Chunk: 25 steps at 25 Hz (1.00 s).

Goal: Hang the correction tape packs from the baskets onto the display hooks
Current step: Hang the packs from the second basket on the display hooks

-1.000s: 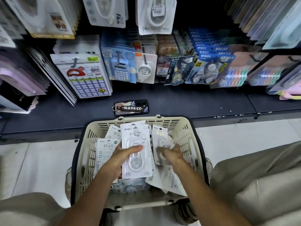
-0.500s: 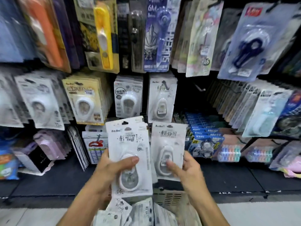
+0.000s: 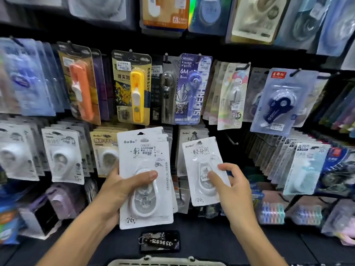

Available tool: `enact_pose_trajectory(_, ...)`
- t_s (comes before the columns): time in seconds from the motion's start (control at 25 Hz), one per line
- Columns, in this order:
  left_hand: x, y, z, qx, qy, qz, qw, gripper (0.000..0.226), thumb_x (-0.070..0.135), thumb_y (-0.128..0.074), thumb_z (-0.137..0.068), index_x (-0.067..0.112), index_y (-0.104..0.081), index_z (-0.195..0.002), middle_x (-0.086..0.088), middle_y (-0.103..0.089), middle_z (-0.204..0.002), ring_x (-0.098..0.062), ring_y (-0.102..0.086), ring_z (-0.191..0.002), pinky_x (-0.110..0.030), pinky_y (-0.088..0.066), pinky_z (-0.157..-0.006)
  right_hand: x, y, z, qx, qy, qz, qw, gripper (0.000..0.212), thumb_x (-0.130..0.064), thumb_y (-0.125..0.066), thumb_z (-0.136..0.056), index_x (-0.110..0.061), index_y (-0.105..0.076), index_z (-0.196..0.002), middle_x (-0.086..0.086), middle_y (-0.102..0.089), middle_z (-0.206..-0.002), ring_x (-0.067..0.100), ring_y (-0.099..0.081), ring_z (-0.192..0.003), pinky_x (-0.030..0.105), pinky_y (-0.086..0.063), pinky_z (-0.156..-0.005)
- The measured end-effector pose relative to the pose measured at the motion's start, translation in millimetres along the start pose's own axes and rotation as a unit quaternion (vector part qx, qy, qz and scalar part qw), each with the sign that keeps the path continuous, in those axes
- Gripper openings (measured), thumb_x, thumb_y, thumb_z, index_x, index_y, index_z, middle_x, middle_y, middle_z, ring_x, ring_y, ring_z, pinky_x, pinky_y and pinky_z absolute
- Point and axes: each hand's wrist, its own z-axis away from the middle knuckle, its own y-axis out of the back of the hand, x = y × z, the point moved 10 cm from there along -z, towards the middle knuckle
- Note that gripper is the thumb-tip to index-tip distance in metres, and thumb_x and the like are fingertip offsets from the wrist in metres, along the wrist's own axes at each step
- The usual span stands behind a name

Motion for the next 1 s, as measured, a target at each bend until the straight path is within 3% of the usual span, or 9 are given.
enact_pose_trajectory(0.12, -10.2, -5.8, 0.3, -0.001, 0.012, -0.002, 1.0, 0.09, 0.025, -0.095, -0.04, 0.018, -0.064, -0.124, -0.013, -0.078, -0.109, -0.036, -0.077, -0.096, -0.047, -0.061, -0.083, 4.7, -14.4, -5.7, -0.016, -0.045, 0.025, 0.999, 0.032, -0.035, -0.069, -0.094, -0.043, -0.056, -0.122, -0.012, -0.063, -0.115, 0.009, -0.067, -0.086, 0.03, -0.053, -0.066)
enact_pose_trajectory(0.2, -13.6, -6.3, -1.0, 0.003, 0.017, 0.003, 1.0, 0.089, 0.025, -0.095, -0.04, 0.017, -0.064, -0.123, -0.014, -0.078, -0.109, -0.038, -0.076, -0.096, -0.051, -0.06, -0.087, 0.8, -25.2, -0.5, -0.037, -0.05, 0.046, 0.997, 0.039, -0.032, -0.069, -0.095, -0.042, -0.053, -0.128, -0.015, -0.056, -0.124, -0.002, -0.062, -0.093, 0.026, -0.051, -0.078)
enact_pose_trajectory(0.28, -14.2, -8.0, -2.7, 0.005, 0.018, 0.001, 1.0, 0.088, 0.024, -0.095, -0.041, 0.015, -0.065, -0.123, -0.015, -0.078, -0.109, -0.039, -0.076, -0.096, -0.054, -0.059, -0.09, -14.8, -45.7, 18.4, -0.091, 0.003, 0.001, 0.996, 0.031, -0.043, -0.073, -0.089, -0.044, -0.061, -0.117, -0.019, -0.065, -0.119, -0.008, -0.063, -0.098, 0.018, -0.051, -0.081)
enact_pose_trajectory(0.4, -18.1, -12.7, -4.7, 0.004, 0.019, -0.004, 1.0, 0.079, 0.018, -0.094, -0.05, 0.013, -0.065, -0.123, -0.014, -0.079, -0.107, -0.036, -0.077, -0.095, -0.046, -0.063, -0.079, -27.9, -88.0, 53.4, -0.205, 0.037, -0.005, 0.978, 0.064, -0.068, -0.08, -0.064, -0.04, -0.066, -0.119, -0.021, -0.064, -0.118, -0.003, -0.064, -0.108, 0.02, -0.054, -0.087)
enact_pose_trajectory(0.56, -25.6, -13.6, -4.6, 0.001, 0.045, 0.026, 0.999, 0.1, 0.038, -0.104, -0.031, 0.018, -0.067, -0.122, -0.011, -0.079, -0.108, -0.033, -0.077, -0.095, -0.04, -0.065, -0.068, -26.0, -88.3, 47.3, -0.159, 0.0, -0.112, 0.981, 0.047, -0.044, -0.094, -0.059, -0.03, -0.074, -0.098, -0.003, -0.076, -0.103, 0.017, -0.075, -0.091, 0.031, -0.062, -0.073)
enact_pose_trajectory(0.64, -26.0, -11.1, -4.6, 0.008, 0.048, 0.068, 0.996, 0.108, 0.043, -0.104, -0.024, 0.019, -0.067, -0.122, -0.013, -0.078, -0.11, -0.034, -0.077, -0.095, -0.041, -0.064, -0.066, -23.3, -79.3, 41.6, -0.144, -0.035, -0.217, 0.965, 0.044, -0.034, -0.091, -0.067, -0.021, -0.072, -0.104, 0.006, -0.079, -0.101, 0.024, -0.077, -0.088, 0.03, -0.061, -0.066)
enact_pose_trajectory(0.72, -26.6, -10.2, -5.8, 0.016, 0.045, 0.07, 0.996, 0.102, 0.037, -0.105, -0.033, 0.017, -0.065, -0.125, -0.013, -0.078, -0.111, -0.034, -0.077, -0.095, -0.039, -0.064, -0.065, -20.0, -65.4, 33.1, -0.113, -0.047, -0.269, 0.955, 0.046, -0.028, -0.084, -0.072, -0.013, -0.067, -0.112, 0.011, -0.079, -0.101, 0.027, -0.077, -0.087, 0.028, -0.06, -0.064)
enact_pose_trajectory(0.88, -27.8, 2.0, -8.6, 0.07, 0.029, 0.058, 0.995, 0.075, 0.026, -0.094, -0.05, 0.019, -0.066, -0.12, -0.011, -0.08, -0.103, -0.033, -0.079, -0.085, -0.037, -0.063, -0.058, 2.5, -25.8, 14.8, -0.026, -0.064, -0.185, 0.98, 0.032, -0.036, -0.078, -0.082, -0.024, -0.069, -0.11, 0.001, -0.079, -0.098, 0.024, -0.077, -0.087, 0.046, -0.062, -0.075)
enact_pose_trajectory(1.0, -19.5, 10.6, -10.6, 0.088, 0.008, 0.076, 0.993, 0.063, 0.024, -0.09, -0.059, 0.021, -0.068, -0.118, -0.012, -0.08, -0.104, -0.033, -0.079, -0.084, -0.04, -0.063, -0.058, 7.6, -12.2, 9.7, -0.017, -0.047, -0.099, 0.994, 0.024, -0.041, -0.073, -0.089, -0.036, -0.068, -0.112, -0.011, -0.078, -0.097, 0.011, -0.076, -0.084, 0.038, -0.057, -0.071)
